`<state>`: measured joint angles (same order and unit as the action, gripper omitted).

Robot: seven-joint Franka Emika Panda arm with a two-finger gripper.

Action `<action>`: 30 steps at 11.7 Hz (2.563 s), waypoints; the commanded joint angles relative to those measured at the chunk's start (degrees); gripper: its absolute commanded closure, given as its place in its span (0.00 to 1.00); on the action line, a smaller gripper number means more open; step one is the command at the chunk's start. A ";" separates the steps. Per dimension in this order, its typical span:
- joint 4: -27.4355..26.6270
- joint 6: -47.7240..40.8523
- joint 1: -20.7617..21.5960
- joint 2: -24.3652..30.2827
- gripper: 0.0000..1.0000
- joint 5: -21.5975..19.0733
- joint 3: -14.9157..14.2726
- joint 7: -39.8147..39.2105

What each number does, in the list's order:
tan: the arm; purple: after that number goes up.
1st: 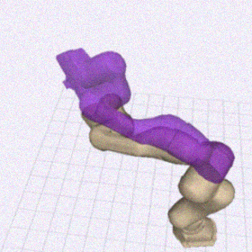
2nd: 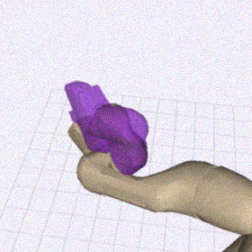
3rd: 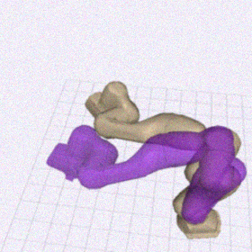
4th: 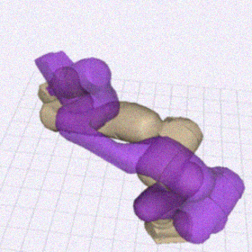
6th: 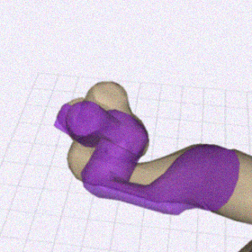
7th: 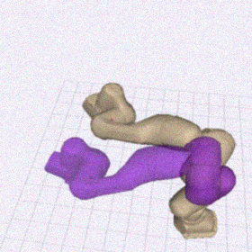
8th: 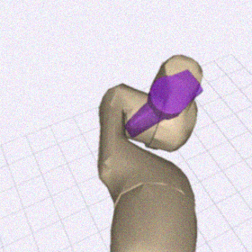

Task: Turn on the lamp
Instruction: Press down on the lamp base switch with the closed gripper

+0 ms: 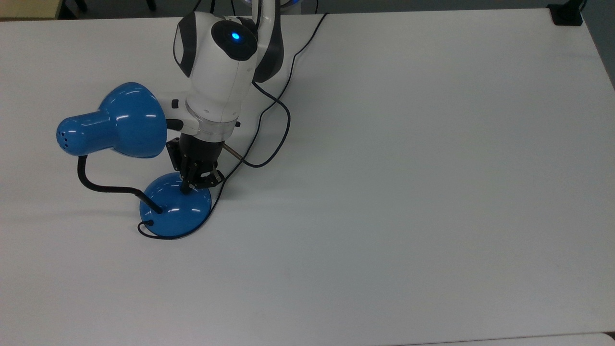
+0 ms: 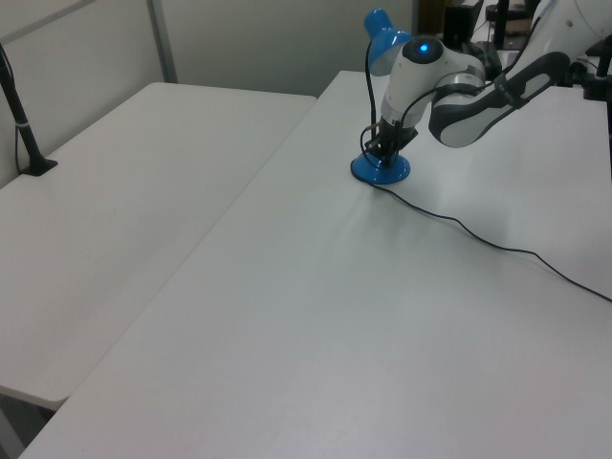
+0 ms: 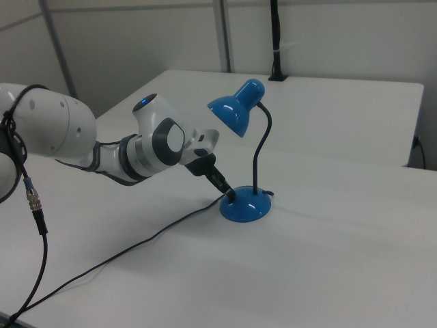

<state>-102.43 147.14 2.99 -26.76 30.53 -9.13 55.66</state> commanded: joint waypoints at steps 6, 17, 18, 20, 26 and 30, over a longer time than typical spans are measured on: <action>0.74 4.82 -1.14 -2.33 1.00 2.17 -0.01 1.82; -4.70 4.92 -1.67 4.26 1.00 2.25 -0.01 1.12; -4.71 4.92 -1.58 4.09 1.00 2.26 -0.01 0.95; -4.71 4.65 -1.41 3.74 1.00 2.26 -0.01 0.25; -4.36 4.65 -1.23 1.63 1.00 2.34 -0.01 0.33; -4.01 5.27 -1.41 -0.04 1.00 2.52 -0.01 0.50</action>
<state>-105.97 151.26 1.50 -24.95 31.92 -9.03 55.69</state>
